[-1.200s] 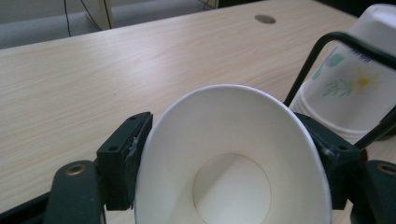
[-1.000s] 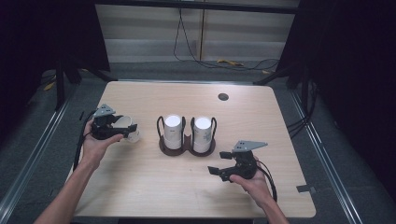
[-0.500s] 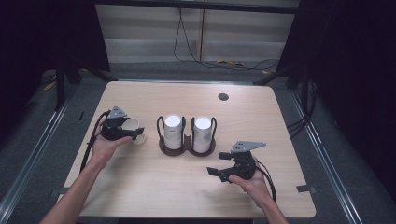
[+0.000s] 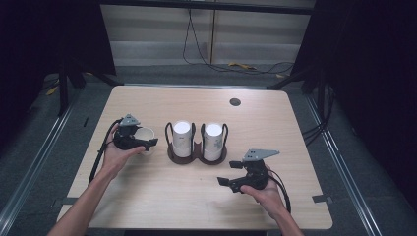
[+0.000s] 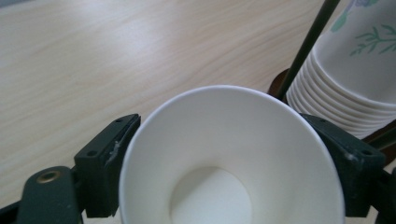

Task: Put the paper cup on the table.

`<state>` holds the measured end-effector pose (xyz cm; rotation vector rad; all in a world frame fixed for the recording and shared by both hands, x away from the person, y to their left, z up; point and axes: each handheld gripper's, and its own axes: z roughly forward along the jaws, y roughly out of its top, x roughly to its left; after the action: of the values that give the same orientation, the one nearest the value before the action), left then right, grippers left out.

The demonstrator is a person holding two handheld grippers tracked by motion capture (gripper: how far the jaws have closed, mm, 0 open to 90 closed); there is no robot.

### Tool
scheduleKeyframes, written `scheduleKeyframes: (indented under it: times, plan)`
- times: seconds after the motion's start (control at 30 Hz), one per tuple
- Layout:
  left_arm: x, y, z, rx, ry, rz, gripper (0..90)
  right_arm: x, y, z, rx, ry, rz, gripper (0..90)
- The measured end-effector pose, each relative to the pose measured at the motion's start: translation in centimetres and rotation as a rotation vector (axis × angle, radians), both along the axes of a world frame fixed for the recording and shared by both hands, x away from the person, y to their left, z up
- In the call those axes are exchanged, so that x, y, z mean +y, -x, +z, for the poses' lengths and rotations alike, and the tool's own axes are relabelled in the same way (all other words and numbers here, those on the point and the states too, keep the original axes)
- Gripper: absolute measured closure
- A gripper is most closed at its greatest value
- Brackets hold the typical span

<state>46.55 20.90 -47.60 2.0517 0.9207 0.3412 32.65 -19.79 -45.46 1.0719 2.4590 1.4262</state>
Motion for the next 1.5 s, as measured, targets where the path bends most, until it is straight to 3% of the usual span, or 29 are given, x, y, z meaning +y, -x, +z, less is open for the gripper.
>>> scheduleKeyframes:
  times: [0.2, 0.3, 0.4, 0.67, 0.83, 0.9, 1.1, 1.2, 1.23, 1.27, 1.4, 1.5]
  plan:
    - [0.2, 0.2, 0.2, 0.016, -0.022, -0.016, 15.8, 0.0, 0.0, 0.0, -0.001, 0.0, 0.003, 18.3]
    - [0.5, 0.3, 0.1, 0.027, 0.002, -0.029, 15.8, 0.0, 0.0, -0.1, -0.003, 0.0, 0.006, 18.2]
    - [0.6, 0.4, -0.2, 0.027, -0.024, -0.021, 15.8, 0.1, 0.0, -0.1, -0.001, 0.001, 0.006, 18.1]
    - [1.4, 1.2, -0.5, 0.04, -0.013, -0.009, 15.8, 0.1, 0.0, -0.1, -0.001, -0.001, 0.006, 18.0]
    - [1.4, 1.7, -0.9, 0.055, -0.038, -0.013, 15.9, 0.2, 0.0, 0.0, -0.005, -0.004, 0.006, 18.0]
    - [1.5, 1.9, -0.9, 0.048, -0.048, -0.003, 15.9, 0.2, 0.0, 0.0, -0.004, -0.003, -0.002, 18.0]
    - [2.3, 3.0, -0.5, 0.063, -0.022, 0.034, 15.9, 0.1, 0.0, 0.0, -0.005, 0.002, -0.015, 17.3]
    - [2.9, 3.6, -0.5, 0.095, 0.002, 0.071, 15.9, -0.1, 0.0, 0.1, -0.007, 0.0, -0.025, 17.0]
    - [2.9, 3.8, -0.5, 0.094, -0.016, 0.072, 16.0, -0.1, 0.1, 0.1, -0.007, -0.001, -0.029, 17.0]
    - [2.9, 4.3, -0.4, 0.062, -0.065, 0.079, 16.3, -0.2, 0.1, 0.1, -0.009, -0.003, -0.03, 17.0]
    - [3.1, 5.5, 0.1, 0.059, 0.011, 0.049, 16.8, -0.3, 0.1, 0.0, -0.014, 0.0, -0.041, 17.3]
    - [3.1, 6.7, 0.5, 0.034, 0.016, 0.031, 17.2, -0.1, 0.2, 0.1, -0.018, 0.0, -0.045, 17.5]
